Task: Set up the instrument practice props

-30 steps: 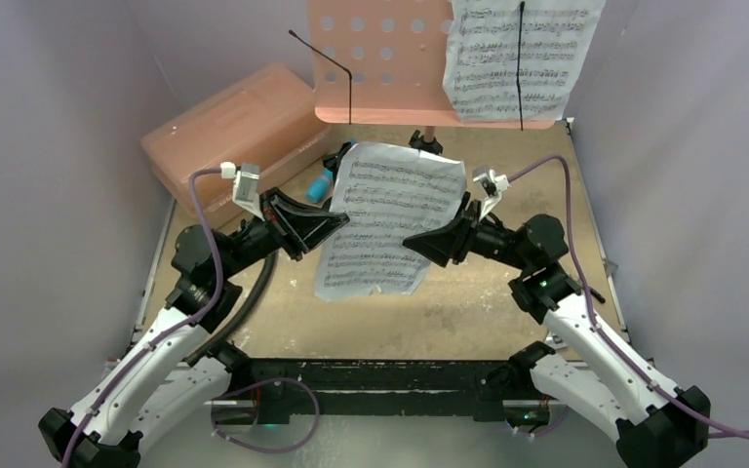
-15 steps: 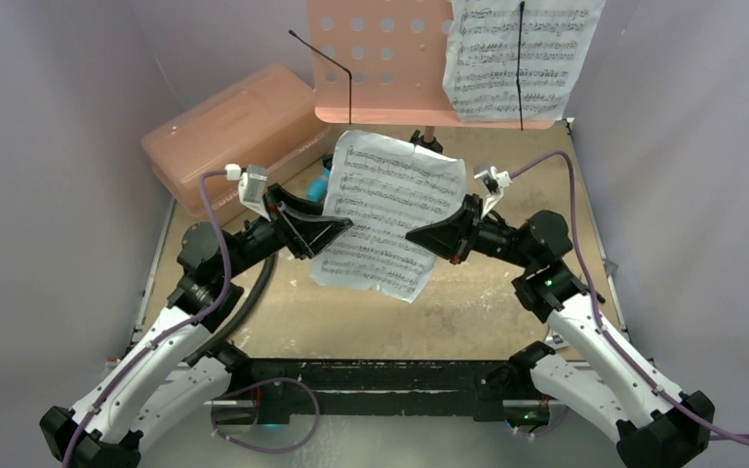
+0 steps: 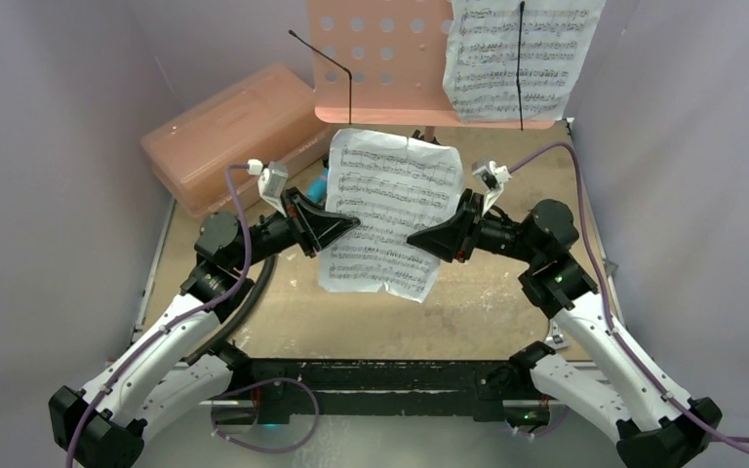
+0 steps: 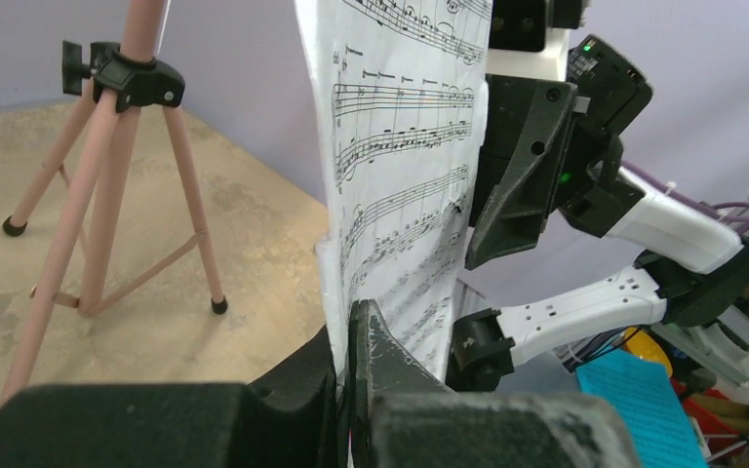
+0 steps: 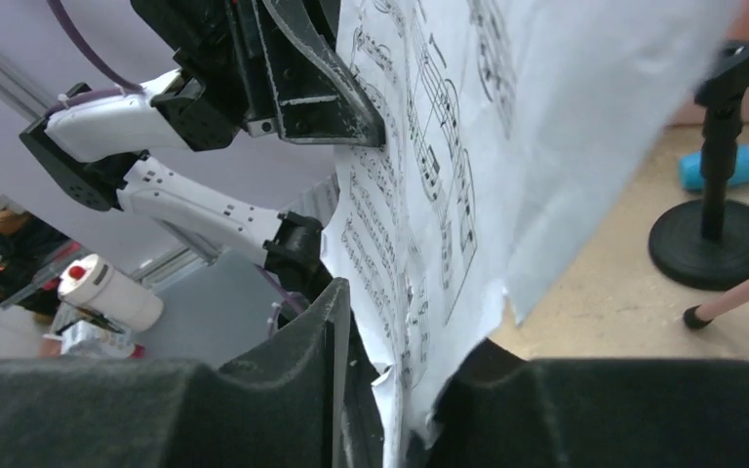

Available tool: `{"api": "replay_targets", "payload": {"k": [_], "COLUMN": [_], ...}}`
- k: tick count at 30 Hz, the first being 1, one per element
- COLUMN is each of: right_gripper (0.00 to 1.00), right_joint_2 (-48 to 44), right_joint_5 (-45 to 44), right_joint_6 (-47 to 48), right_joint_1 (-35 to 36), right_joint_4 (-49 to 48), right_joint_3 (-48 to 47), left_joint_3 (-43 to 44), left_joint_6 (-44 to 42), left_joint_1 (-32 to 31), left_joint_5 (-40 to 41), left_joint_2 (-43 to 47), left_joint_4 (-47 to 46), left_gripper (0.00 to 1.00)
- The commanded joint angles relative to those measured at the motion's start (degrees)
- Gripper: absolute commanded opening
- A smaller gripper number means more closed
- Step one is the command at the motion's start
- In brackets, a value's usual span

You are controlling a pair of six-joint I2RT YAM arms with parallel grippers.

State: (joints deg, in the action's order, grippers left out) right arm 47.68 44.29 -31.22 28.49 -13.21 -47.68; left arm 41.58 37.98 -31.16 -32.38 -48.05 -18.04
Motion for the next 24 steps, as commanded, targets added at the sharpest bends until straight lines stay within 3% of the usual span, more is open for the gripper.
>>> {"api": "replay_targets", "payload": {"k": [1,5,14,17,21,24], "right_gripper": [0.38,0.53,0.52,0.40,0.16,0.00], "right_joint_2": [-2.37,-3.21,-0.15,0.47,0.64,0.45], "right_joint_5": [-2.48,-4.60,-3.06,-2.73,-3.18,-3.83], "right_joint_6": [-5.91,-11.04,-14.13,-14.67,-14.77,-14.00], "right_joint_1": [0.16,0.16,0.16,0.16,0.16,0.16], "right_joint_4": [-7.47,-13.70,-16.23,-16.65,-16.22,-15.30], "right_joint_3": [-0.69,1.11,0.04,-0.22,-0.46,-0.78], "left_joint_3": [-2.02,-4.74,-4.78,-4.82,-5.09,-5.94], "left_joint_6": [4.85,8.61,10.90,11.29,11.52,11.82], "left_joint_1": [-0.11,-0.06,-0.11,-0.09,-0.16,-0.13], "left_joint_5": [-0.17,0.12,-0.98,-1.10,-1.11,-0.75], "left_joint_2": [1.88,2.52,1.27,1.08,1.29,1.83], "left_joint_4": [-10.33,-16.20,-18.71,-19.30,-19.08,-18.77], "left_gripper": [0.00,0.00,0.00,0.00,0.00,0.11]}}
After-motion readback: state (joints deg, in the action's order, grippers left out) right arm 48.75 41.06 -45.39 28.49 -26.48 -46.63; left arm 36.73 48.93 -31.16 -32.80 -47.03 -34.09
